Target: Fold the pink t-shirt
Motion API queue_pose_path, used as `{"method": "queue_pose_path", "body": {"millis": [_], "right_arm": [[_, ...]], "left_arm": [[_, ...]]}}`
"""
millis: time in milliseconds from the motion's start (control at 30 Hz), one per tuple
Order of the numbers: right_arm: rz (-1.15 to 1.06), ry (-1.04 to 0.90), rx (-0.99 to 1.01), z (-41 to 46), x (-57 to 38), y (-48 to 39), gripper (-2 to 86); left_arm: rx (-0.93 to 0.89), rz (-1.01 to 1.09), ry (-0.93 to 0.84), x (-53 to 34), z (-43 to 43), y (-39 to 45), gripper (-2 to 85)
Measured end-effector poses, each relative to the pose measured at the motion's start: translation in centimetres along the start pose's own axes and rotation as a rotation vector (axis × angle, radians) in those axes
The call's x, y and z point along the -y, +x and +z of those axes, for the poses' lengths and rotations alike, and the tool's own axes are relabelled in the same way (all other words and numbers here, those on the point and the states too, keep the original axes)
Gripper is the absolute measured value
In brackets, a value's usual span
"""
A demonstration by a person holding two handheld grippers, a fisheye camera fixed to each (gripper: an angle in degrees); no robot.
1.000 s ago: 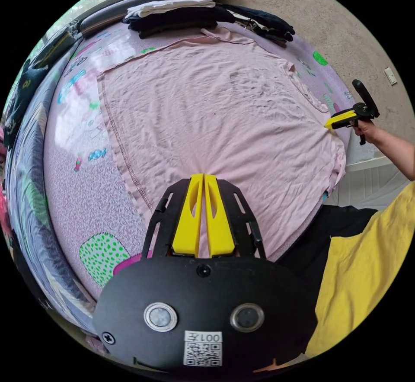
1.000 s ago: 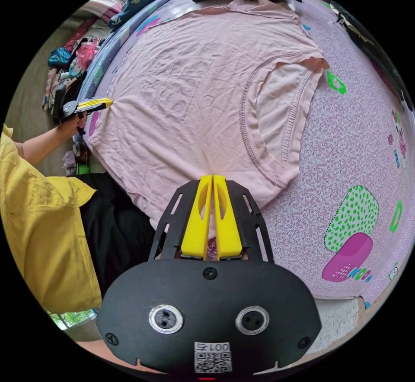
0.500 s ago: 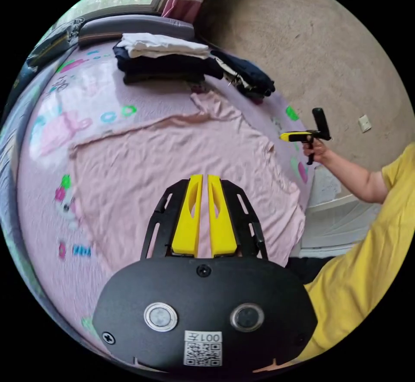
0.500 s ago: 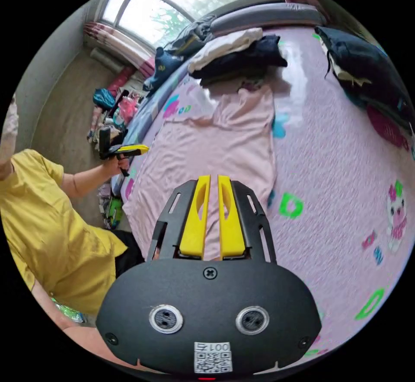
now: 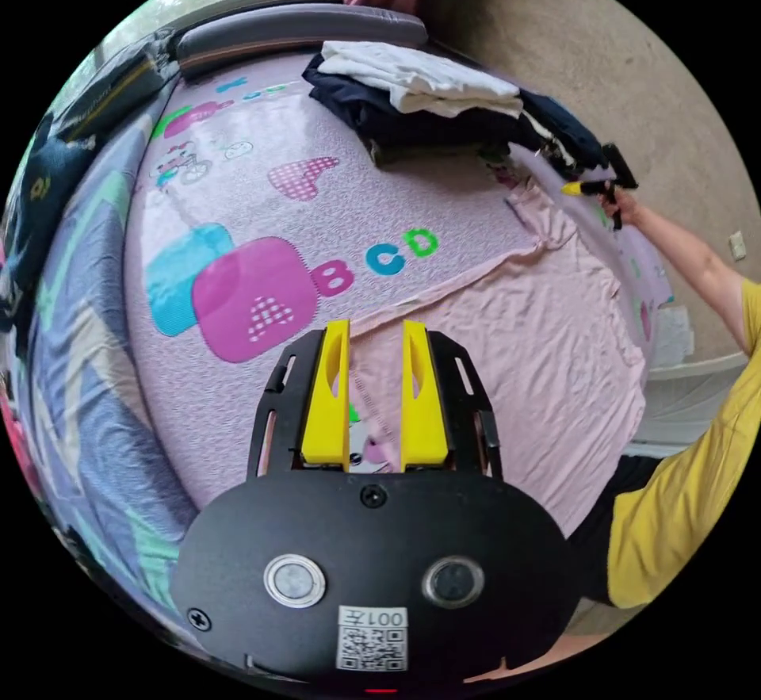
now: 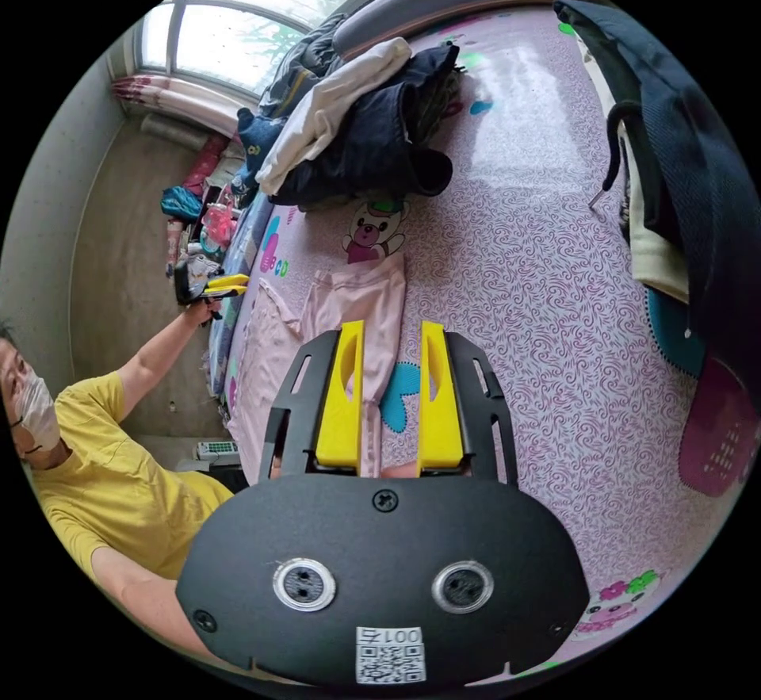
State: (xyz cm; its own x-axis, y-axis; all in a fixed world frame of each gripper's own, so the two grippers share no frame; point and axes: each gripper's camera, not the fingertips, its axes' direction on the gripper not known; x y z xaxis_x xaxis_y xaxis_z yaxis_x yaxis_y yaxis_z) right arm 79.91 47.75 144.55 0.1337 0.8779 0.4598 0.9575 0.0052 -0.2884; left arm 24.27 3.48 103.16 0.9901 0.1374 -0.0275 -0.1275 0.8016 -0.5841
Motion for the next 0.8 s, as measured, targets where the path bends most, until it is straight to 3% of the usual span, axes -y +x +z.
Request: {"method": "queue_pose_path", "body": {"millis": [233, 333, 800], "right_arm": [[-0.030, -0.073, -0.055, 1.3, 3.1, 0.2, 12.0], [-0.041, -0.087, -0.055, 1.7, 4.3, -0.1, 13.0], [-0.031, -0.117, -0.110, 3.5, 8.0, -0.8, 13.3]], "left_arm": [[0.331, 0.401, -0.254, 3.1, 2.6, 5.7, 5.8], [0.374, 0.500, -0.306, 4.4, 3.6, 7.6, 5.3], [0.233, 0.592, -0.479, 8.6, 4.8, 9.6, 0.3]]}}
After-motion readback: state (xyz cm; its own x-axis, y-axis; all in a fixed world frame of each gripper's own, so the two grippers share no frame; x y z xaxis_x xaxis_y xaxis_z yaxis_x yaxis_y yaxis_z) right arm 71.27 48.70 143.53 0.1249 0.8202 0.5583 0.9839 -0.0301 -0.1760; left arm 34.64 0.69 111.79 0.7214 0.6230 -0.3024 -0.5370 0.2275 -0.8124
